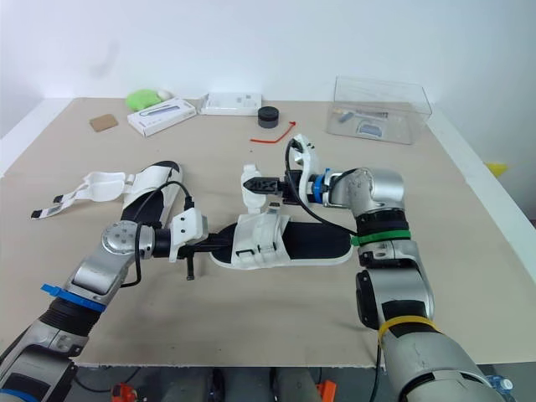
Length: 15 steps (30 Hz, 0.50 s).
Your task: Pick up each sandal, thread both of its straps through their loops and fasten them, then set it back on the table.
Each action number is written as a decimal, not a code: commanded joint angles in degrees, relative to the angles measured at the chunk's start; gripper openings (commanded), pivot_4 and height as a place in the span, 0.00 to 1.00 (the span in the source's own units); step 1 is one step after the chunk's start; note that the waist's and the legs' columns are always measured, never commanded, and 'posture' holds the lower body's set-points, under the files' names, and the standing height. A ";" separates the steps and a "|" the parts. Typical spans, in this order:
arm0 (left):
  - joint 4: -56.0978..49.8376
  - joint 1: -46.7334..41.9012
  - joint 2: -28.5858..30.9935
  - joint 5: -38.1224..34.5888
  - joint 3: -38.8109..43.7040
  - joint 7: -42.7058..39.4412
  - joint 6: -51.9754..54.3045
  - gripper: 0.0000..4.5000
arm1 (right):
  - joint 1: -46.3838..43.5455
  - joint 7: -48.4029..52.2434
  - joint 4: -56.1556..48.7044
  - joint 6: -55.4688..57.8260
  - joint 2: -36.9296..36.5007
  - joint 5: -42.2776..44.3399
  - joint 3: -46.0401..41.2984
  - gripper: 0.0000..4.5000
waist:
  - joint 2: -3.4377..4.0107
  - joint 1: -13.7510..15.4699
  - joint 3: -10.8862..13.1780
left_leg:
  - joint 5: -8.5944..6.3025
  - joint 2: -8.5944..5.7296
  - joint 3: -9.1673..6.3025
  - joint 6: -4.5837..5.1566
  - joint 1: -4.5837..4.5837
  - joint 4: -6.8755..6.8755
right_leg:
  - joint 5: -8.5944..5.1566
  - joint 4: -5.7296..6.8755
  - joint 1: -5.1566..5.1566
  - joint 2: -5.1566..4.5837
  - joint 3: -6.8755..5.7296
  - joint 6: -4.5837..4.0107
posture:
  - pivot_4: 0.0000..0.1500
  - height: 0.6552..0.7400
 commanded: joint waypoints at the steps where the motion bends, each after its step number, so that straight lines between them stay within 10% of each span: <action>1: -0.03 1.25 0.46 1.54 -1.48 0.07 0.78 0.00 | -3.42 1.54 3.54 -1.60 1.57 0.35 -1.31 0.98 | 0.00 0.00 0.00 | 0.00 0.00 0.00 0.00 -0.01 0.00 | 0.00 0.00 0.00 0.00 0.00 0.00 | 1.00 1.00; 15: -2.61 3.32 1.39 1.41 -0.76 1.18 2.13 0.00 | -13.11 3.15 18.69 -7.88 6.16 0.56 -8.00 0.98 | 0.02 -0.10 0.01 | -0.07 0.01 -0.05 -0.03 -0.08 -0.06 | -0.01 -0.03 -0.06 -0.17 0.00 -0.01 | 1.00 1.00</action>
